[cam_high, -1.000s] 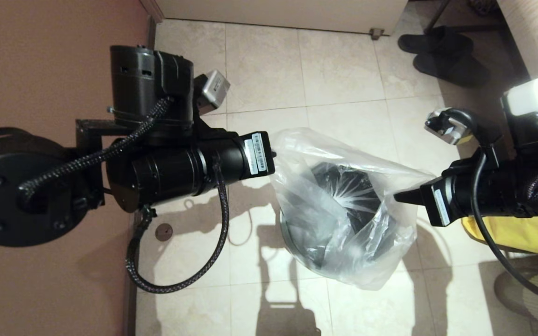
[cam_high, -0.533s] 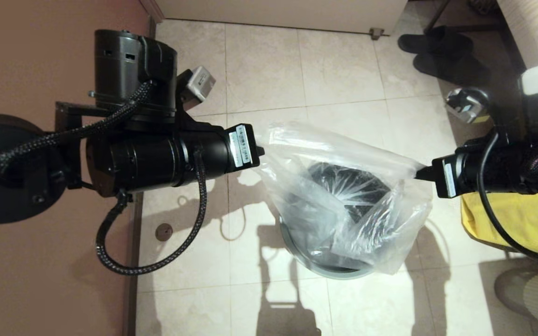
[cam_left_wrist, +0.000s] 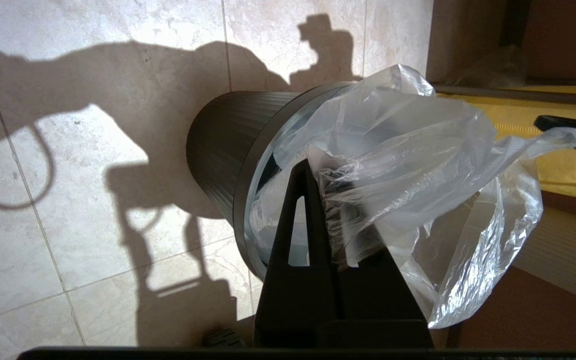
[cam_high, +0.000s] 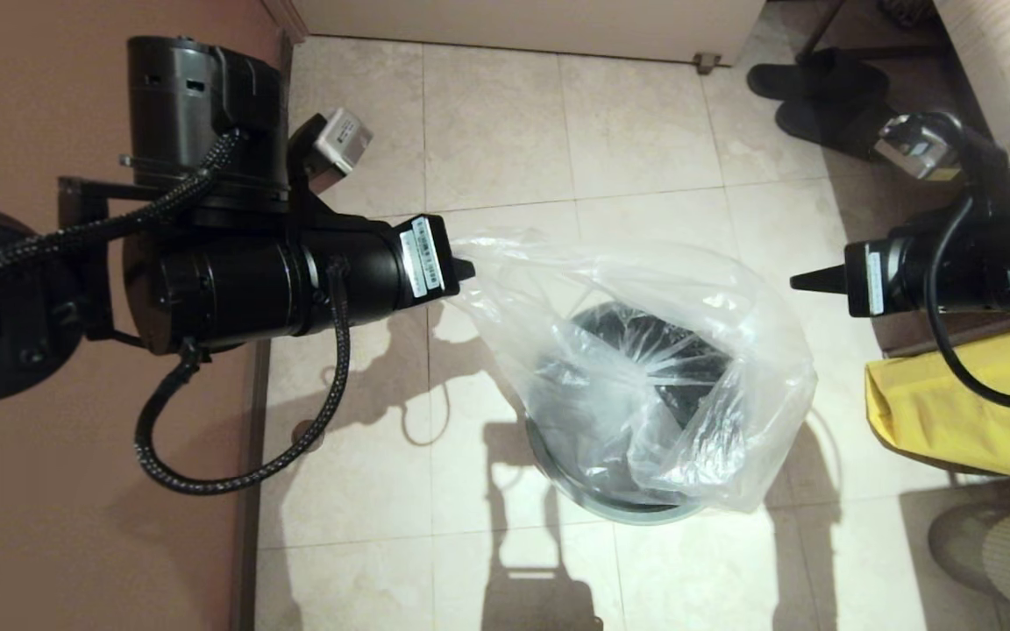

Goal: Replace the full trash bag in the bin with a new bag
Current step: Put the new garbage bag on the trash can

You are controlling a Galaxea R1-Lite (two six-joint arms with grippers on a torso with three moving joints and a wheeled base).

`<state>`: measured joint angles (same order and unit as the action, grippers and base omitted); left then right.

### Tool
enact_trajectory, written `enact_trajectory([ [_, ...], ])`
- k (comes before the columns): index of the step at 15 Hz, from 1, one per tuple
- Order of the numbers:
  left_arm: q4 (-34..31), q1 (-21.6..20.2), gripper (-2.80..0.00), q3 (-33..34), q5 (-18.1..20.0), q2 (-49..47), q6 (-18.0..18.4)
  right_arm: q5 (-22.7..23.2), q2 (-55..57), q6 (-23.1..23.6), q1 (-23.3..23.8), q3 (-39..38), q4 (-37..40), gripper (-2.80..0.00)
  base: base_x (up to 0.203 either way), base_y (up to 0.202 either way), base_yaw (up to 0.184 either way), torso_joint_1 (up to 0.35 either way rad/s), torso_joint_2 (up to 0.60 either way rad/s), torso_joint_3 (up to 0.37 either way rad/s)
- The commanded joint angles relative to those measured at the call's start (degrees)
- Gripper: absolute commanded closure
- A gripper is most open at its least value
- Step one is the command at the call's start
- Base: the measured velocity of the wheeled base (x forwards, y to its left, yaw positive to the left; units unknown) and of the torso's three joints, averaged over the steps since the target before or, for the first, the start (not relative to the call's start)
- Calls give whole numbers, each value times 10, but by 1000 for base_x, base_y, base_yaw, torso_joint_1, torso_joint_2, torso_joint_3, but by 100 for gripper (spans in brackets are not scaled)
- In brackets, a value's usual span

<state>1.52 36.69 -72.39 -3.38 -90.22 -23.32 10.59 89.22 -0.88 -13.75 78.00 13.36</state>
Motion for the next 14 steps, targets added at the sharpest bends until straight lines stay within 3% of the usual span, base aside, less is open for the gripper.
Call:
enact_trajectory([
  [1, -1, 2, 0, -7, 0, -16, -1, 27, -32, -14, -6, 25, 77, 0, 0, 0, 0, 0, 0, 0],
  [5, -21, 21, 0, -64, 0, -68, -1, 41, -66, -34, -4, 46, 144, 0, 0, 0, 0, 0, 0, 0],
  [7, -33, 26, 0, -100, -1, -83, -1, 38, -79, -7, -7, 32, 148, -280, 0, 0, 0, 0, 0, 0],
  [9, -54, 29, 0, -135, -1, -91, -2, 32, -93, 30, -9, 7, 151, -280, 0, 0, 0, 0, 0, 0],
  [11, -56, 32, 0, -157, -2, -106, -1, -42, -107, 103, -31, -47, 149, -280, 0, 0, 0, 0, 0, 0],
  [12, -56, 34, 0, -167, -3, -113, -1, -82, -109, 116, -58, -65, 147, -280, 0, 0, 0, 0, 0, 0],
  [14, -54, 36, 0, -175, -2, -114, -1, -103, -101, 124, -90, -79, 144, -280, 0, 0, 0, 0, 0, 0],
])
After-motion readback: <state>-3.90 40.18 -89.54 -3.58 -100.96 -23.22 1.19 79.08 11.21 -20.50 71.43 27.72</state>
